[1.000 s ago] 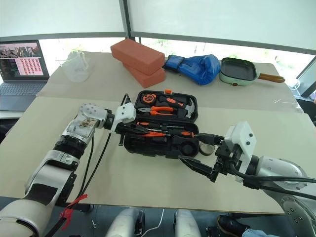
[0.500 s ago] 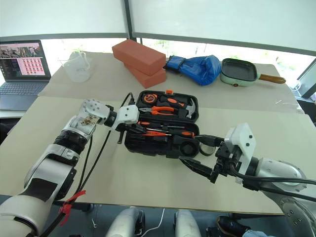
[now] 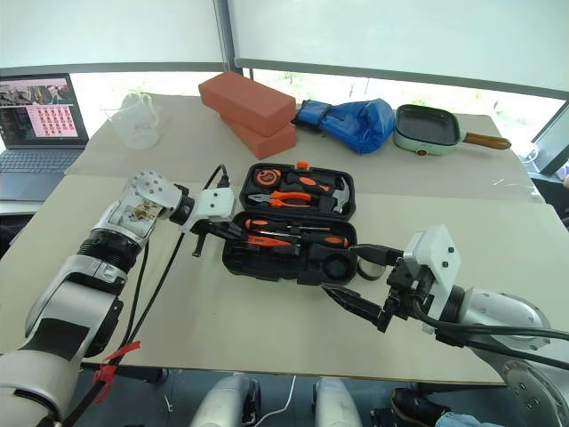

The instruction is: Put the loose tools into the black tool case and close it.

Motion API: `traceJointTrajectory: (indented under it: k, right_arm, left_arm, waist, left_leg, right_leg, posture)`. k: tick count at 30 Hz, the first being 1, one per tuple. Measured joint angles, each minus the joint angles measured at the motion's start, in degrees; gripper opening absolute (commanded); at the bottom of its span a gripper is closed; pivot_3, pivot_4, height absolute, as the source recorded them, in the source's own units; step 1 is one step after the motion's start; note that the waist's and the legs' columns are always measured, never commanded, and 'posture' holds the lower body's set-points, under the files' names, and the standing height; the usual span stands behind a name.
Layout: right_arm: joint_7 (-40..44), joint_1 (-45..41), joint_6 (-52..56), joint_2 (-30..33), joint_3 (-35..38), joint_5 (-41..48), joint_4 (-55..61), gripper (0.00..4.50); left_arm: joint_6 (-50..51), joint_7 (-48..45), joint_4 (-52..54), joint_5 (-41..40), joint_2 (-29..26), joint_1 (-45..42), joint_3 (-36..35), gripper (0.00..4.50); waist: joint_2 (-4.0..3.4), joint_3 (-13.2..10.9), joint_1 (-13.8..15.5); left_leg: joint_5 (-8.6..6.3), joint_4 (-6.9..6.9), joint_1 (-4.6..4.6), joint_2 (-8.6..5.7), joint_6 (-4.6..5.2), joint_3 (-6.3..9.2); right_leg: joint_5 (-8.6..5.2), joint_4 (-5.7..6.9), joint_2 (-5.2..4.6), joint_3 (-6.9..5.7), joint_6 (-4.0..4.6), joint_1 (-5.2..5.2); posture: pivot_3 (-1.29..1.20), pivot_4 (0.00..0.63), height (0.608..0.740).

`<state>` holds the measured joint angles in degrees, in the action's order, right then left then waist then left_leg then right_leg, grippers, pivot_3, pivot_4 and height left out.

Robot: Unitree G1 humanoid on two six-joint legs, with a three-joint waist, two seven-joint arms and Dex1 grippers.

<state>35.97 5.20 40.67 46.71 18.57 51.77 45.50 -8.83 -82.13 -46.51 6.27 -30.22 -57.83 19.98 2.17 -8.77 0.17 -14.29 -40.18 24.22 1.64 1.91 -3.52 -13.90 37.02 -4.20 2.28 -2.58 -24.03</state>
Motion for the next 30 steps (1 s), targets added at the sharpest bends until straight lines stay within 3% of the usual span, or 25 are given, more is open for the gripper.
traceJointTrajectory:
  k: [8, 10, 14, 17, 21, 24, 30]
  right_arm:
    - [0.0, 0.1, 0.0, 0.0, 0.0, 0.0, 0.1, 4.5]
    - [0.0, -0.4, 0.0, 0.0, -0.1, 0.0, 0.0, 4.5]
    - [0.2, -4.9, -0.2, 0.0, -1.5, -1.0, -1.7, 4.5]
    - [1.5, -12.0, -0.6, 0.0, -5.1, -2.4, -5.1, 4.5]
    - [5.7, -19.8, -0.7, 0.3, -9.2, -3.4, -9.2, 4.5]
    - [9.8, -23.0, -1.3, 0.6, -12.3, -4.5, -11.9, 4.5]
    - [16.1, -26.3, -1.8, 0.4, -15.9, -6.1, -16.0, 4.5]
  left_arm:
    - [6.2, 0.1, -1.7, -2.5, 1.5, -0.6, -3.1, 0.06]
    - [11.2, -1.6, 0.0, -5.1, 0.5, -0.3, -5.2, 0.57]
    - [25.7, -4.2, 13.1, -13.3, -6.8, 2.8, -12.5, 1.89]
    - [37.2, -0.6, 29.5, -18.8, -15.2, 15.3, -22.0, 3.02]
    - [47.4, 8.0, 45.6, -21.9, -19.7, 37.3, -36.7, 4.44]
    - [51.5, 14.0, 52.6, -22.1, -19.9, 49.7, -46.6, 4.44]
    - [55.6, 20.6, 59.6, -22.3, -19.9, 61.8, -57.7, 4.44]
  waist:
    - [0.02, 0.0, 0.4]
    - [0.04, 0.0, 0.4]
    - [0.04, 0.0, -1.2]
    - [-0.05, 0.0, -2.5]
    - [-0.06, 0.0, -2.6]
    - [0.05, -0.1, -1.4]
    - [0.08, -0.1, 0.6]
  left_leg:
    - [0.0, -0.04, 0.11, 0.0, 0.0, 0.0]
    - [0.0, -0.04, 0.16, 0.01, 0.0, 0.0]
    - [0.0, 0.06, 0.1, 0.18, 0.0, -0.02]
    - [0.0, 0.32, -0.08, 0.19, -0.01, -0.05]
    - [0.01, 0.37, -0.07, 0.28, -0.03, -0.07]
    - [0.02, 0.32, -0.05, 0.24, -0.04, -0.05]
    - [0.02, 0.3, -0.12, 0.18, -0.04, -0.05]
  right_leg:
    - [0.01, 0.0, -0.03, -0.01, -0.03, -0.09]
    - [0.01, 0.02, 0.0, -0.02, -0.02, -0.16]
    - [0.01, 0.02, 0.05, 0.07, 0.01, -0.21]
    - [-0.02, 0.05, 0.02, 0.16, 0.06, -0.17]
    - [-0.04, 0.06, -0.04, 0.06, 0.11, -0.25]
    - [-0.04, 0.0, -0.17, -0.08, 0.1, -0.18]
    - [0.0, -0.11, -0.27, -0.15, 0.1, -0.08]
  posture:
    - [0.0, 0.15, 0.738]
    - [0.0, 0.15, 0.738]
    - [0.0, 0.15, 0.738]
    - [0.0, 0.15, 0.738]
    - [0.0, 0.15, 0.738]
    - [0.0, 0.15, 0.738]
    - [0.0, 0.15, 0.738]
